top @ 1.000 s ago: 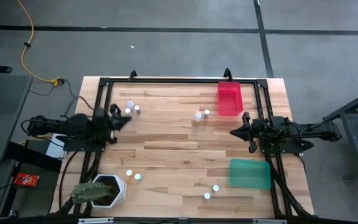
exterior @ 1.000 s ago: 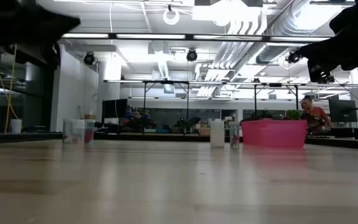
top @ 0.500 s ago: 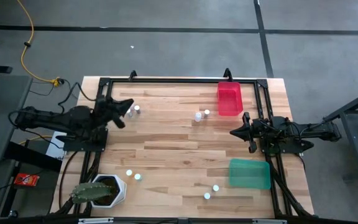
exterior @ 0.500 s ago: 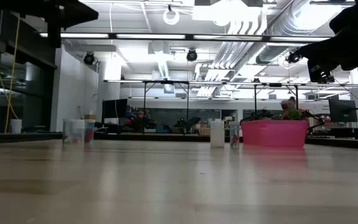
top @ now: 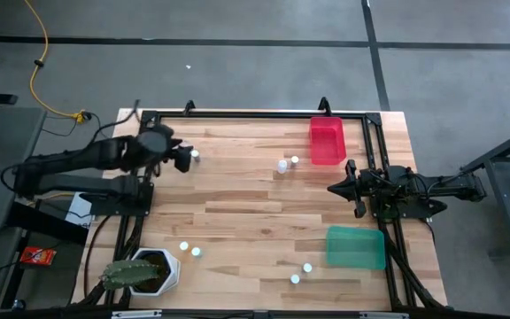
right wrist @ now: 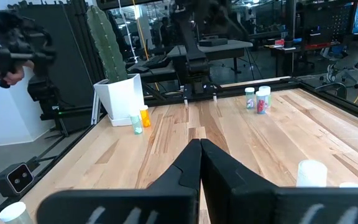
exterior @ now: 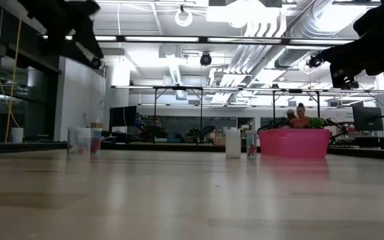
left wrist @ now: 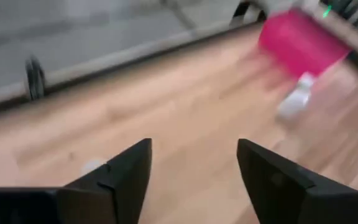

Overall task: Pick and place medicine bottles into bin by pill shape (circle, oval)
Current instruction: Put the blue capsule bottle into the red bin

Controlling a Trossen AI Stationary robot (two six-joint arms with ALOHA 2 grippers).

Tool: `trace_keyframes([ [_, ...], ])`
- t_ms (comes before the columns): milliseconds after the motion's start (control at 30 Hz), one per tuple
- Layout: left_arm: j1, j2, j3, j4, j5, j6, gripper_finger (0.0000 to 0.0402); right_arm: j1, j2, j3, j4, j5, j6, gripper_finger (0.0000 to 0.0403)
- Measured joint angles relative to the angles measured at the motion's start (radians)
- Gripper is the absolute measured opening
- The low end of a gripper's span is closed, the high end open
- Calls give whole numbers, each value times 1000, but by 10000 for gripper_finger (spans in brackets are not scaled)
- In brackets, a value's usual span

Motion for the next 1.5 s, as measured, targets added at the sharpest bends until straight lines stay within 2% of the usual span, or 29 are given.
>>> trace_keyframes([
  [167, 202, 135, 0, -77, 291, 21, 248, 0, 0, 0, 0, 0, 0, 0],
  [267, 279, 189, 0, -125, 364, 10, 248, 0, 0, 0, 0, 0, 0, 0],
  [367, 316, 224, 0, -173, 349, -7, 248, 0, 0, 0, 0, 0, 0, 0],
  [533, 328, 259, 0, -206, 197, -39, 247, 0, 0, 0, 0, 0, 0, 0],
  [600, 328, 279, 0, -206, 169, -47, 247, 0, 0, 0, 0, 0, 0, 0],
  [1167, 329, 503, 0, -148, 211, -53, 247, 0, 0, 0, 0, 0, 0, 0],
  [1400, 376, 555, 0, -121, 226, -47, 247, 0, 0, 0, 0, 0, 0, 0],
  [1500, 395, 564, 0, -113, 264, -35, 242, 0, 0, 0, 0, 0, 0, 0],
])
